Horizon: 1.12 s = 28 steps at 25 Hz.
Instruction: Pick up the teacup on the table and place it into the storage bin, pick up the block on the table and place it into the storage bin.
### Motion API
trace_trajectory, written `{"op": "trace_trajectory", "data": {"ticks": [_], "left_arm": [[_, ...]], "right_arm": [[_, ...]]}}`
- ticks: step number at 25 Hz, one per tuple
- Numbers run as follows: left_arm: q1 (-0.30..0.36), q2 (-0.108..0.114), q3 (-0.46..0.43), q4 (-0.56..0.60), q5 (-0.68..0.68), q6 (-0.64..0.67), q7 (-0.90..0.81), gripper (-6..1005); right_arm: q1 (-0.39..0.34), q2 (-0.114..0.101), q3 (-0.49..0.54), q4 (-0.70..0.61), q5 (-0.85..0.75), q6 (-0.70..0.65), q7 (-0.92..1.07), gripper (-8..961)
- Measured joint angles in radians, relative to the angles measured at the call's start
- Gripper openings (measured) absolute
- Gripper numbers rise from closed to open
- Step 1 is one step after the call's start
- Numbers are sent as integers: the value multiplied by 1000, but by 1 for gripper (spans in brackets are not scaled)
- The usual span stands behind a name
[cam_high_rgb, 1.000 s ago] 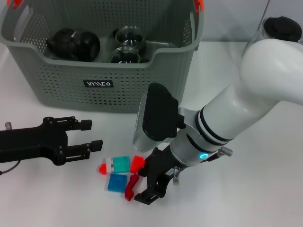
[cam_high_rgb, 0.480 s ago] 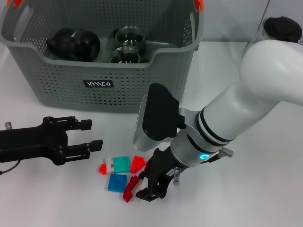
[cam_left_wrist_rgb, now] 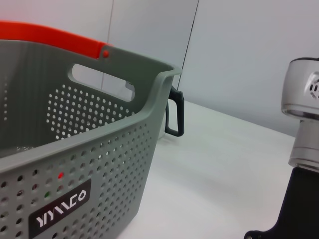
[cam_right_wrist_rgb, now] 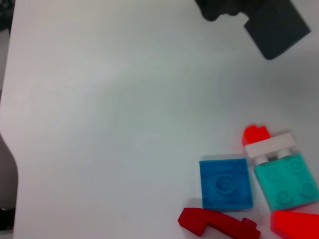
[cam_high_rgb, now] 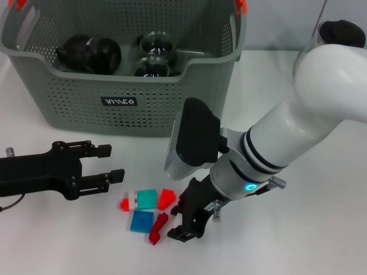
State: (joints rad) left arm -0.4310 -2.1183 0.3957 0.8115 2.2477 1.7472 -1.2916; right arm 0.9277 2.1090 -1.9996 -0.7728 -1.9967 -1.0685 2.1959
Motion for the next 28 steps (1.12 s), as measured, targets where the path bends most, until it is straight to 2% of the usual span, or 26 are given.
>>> {"op": "trace_trajectory", "data": {"ticks": [6,12,15,16,17,18,22,28], "left_arm": [[0,0,0,0,0,0,0,665],[0,0,0,0,-1,3,0,665],[0,0,0,0,-2,6,0,665],[0,0,0,0,-2,7,0,665],[0,0,0,0,-2,8,0,665],[1,0,0,0,-2,9,0,665],[3,0,-1,1,-2,11,-1,665],[2,2,-12,4,-2,12,-1,665]], "right_arm": [[-4,-10,75,-3,-8,-55,-4,455],[-15,-13,251,-8,-92,-148,-9,455],[-20,-14,308,-23,-119,-182,-13,455],[-26,-14,343,-41,-134,-209,-13,455],[-42,-15,422,-99,-161,-263,-11,454],[-42,-15,422,-99,-161,-263,-11,454],[-63,-15,579,-246,-179,-394,-5,454],[-14,-16,724,-397,-187,-451,7,454]]}}
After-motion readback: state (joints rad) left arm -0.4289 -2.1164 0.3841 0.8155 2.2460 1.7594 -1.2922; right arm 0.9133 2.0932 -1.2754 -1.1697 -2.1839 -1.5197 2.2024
